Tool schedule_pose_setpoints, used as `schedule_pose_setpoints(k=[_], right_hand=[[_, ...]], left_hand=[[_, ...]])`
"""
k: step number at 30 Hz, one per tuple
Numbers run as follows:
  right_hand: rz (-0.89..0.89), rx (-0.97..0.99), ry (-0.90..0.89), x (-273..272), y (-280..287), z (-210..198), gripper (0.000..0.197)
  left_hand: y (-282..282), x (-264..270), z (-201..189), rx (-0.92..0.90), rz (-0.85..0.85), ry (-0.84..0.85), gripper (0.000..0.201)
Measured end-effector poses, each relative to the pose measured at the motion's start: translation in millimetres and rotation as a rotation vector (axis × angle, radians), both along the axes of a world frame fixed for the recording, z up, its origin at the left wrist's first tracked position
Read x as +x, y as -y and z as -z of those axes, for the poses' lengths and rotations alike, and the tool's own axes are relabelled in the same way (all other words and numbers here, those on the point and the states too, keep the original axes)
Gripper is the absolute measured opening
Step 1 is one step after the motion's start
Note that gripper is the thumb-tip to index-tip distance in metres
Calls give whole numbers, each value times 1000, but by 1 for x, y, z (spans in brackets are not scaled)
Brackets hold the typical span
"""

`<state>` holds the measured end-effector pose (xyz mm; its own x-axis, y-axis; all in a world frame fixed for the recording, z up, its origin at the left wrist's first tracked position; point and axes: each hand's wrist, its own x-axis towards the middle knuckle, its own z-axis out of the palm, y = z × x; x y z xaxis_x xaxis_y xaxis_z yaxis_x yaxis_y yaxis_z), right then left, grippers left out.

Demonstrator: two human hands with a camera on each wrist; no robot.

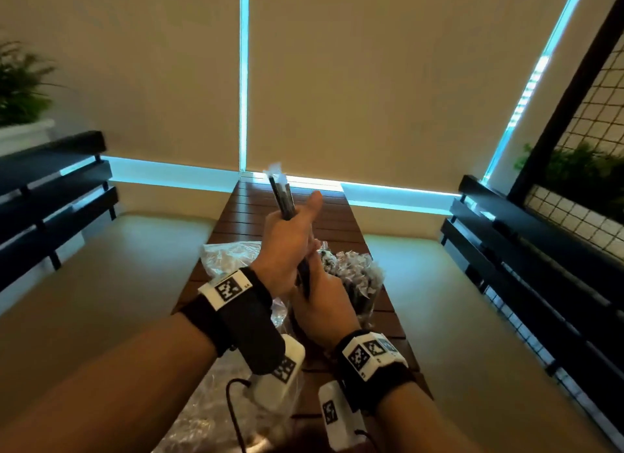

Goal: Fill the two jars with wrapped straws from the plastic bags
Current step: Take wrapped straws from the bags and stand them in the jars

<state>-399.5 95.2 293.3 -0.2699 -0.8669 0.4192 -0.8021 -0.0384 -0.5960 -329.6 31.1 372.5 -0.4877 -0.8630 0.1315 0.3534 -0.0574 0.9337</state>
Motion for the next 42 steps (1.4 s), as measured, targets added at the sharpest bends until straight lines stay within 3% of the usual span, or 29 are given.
schedule_pose_setpoints(k=[3,7,9,12,15,17,19,21,22,24,25,26,27,29,31,33,35,37,40,42], right_hand=[[73,234,-20,-22,-6,-10,22],[-22,390,387,-36,-18,-23,29],[-79,330,449,-38,-20,-34,26],[-162,363,430,-36,-27,-56,9],[-95,482,248,-49,-39,-73,24],[52,218,276,-65,-42,-85,35],[192,-201,468,-71,-48,-109,26],[148,-484,531,-68,-54,-138,34],[89,-521,465,-63,-56,-150,39],[44,-353,106,-51,-53,-160,48],[56,-232,-83,-45,-49,-156,53],[83,-155,-182,-42,-46,-149,57],[94,-143,-187,-41,-45,-143,60],[26,-264,-56,-52,-47,-130,59],[42,-443,139,-72,-54,-112,48],[223,-528,332,-95,-53,-79,39],[347,-387,538,-116,-49,-35,53],[280,-122,652,-129,-48,8,74],[119,130,598,-132,-37,64,108],[166,167,509,-130,-28,88,124]], left_hand=[[-10,-5,-28,-213,46,-63,57],[-27,-10,-51,-538,137,-98,55],[-33,-15,-50,-621,148,-29,52],[-35,-19,-38,-618,115,40,53],[-25,-24,-33,-607,46,64,55],[-15,-29,-33,-609,-19,91,53],[-11,-35,-28,-623,-27,156,51],[-9,-45,-17,-655,-8,275,50],[-11,-50,-11,-701,-4,317,48],[-19,-58,-2,-769,24,336,26],[-23,-62,0,-781,45,320,26],[-26,-65,2,-783,55,321,42],[-29,-67,3,-779,50,309,48],[-28,-68,6,-792,61,249,11],[-19,-73,9,-728,-12,183,29],[-4,-78,15,-601,-47,148,46],[7,-81,23,-519,-12,107,52],[11,-85,30,-484,-14,73,51],[15,-98,42,-470,-21,73,49],[17,-104,50,-456,-12,57,48]])
